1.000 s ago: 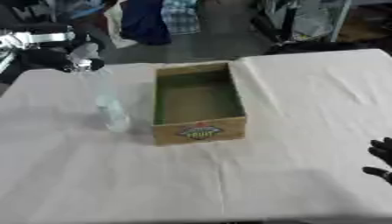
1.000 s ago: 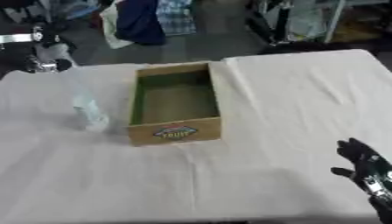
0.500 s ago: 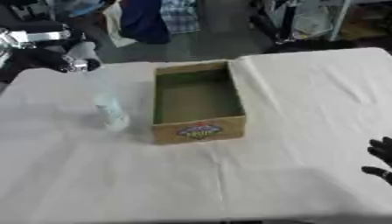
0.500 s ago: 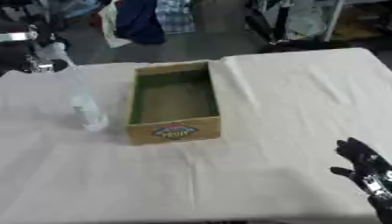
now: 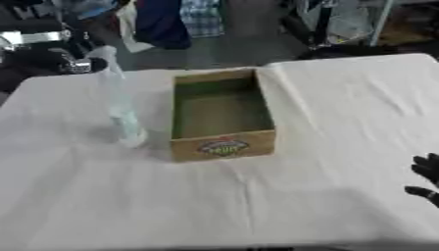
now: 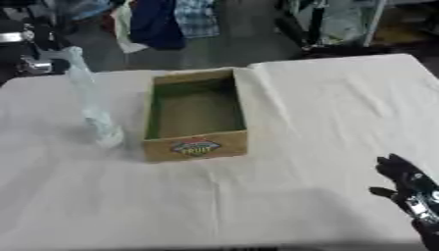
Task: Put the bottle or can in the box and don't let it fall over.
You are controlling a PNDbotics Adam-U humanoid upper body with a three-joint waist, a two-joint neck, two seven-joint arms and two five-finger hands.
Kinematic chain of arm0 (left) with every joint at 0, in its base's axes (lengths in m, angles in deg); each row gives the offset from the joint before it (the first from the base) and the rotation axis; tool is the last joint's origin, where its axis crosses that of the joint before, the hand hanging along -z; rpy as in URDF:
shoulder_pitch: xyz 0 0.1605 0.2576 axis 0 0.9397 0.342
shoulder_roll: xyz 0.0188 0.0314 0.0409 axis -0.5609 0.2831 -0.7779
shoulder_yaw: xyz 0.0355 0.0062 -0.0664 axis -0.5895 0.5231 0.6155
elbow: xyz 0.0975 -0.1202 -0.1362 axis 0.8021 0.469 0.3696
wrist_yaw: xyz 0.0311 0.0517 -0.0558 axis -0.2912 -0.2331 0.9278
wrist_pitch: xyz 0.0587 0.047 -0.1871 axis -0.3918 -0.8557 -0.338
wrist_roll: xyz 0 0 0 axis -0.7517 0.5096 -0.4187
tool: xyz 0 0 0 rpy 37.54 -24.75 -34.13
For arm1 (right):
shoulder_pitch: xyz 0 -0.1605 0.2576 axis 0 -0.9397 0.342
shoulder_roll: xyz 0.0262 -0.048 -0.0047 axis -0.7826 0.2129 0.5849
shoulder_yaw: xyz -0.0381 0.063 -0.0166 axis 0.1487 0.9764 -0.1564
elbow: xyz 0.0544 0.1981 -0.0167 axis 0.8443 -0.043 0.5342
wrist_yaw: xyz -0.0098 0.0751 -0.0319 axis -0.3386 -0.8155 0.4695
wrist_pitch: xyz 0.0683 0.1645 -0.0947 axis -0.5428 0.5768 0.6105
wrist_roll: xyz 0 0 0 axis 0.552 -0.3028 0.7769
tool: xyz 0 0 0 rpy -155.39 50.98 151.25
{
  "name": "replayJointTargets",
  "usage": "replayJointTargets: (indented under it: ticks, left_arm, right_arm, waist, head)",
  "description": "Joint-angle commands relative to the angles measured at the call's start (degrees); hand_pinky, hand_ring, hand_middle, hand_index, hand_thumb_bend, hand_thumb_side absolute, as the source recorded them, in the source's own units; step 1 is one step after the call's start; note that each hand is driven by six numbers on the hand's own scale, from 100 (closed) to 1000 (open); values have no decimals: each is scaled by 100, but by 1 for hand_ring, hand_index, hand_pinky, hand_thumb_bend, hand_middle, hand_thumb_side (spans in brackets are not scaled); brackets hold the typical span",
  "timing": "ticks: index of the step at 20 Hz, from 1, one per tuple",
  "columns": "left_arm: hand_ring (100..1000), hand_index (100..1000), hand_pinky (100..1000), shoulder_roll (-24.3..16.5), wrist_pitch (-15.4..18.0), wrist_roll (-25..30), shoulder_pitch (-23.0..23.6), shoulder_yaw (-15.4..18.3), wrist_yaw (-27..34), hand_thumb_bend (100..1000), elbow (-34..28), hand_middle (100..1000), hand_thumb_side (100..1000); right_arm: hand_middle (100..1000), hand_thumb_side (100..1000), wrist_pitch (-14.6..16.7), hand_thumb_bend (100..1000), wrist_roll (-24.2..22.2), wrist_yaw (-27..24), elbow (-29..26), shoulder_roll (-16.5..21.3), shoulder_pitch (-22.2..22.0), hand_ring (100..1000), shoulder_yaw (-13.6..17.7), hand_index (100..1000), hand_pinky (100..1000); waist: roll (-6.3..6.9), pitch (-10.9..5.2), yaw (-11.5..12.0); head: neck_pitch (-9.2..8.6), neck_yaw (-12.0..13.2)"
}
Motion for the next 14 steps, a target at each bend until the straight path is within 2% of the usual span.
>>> replayJointTargets:
  ticks: [1,14]
  left_arm:
    - [844,922,856,-269,-4,13,-48,94,42,357,-64,828,879]
    - [761,853,821,-170,60,161,-113,-69,144,212,-92,708,758]
  right_arm:
    - [942,706,17,100,-17,17,-60,47,59,1000,6,1000,817]
    - [940,712,4,100,-24,10,-52,41,74,1000,3,1000,817]
  waist:
    - [-10,-39,2]
    - [-3,-32,-27]
  head:
    - [10,-13]
    - [19,-15]
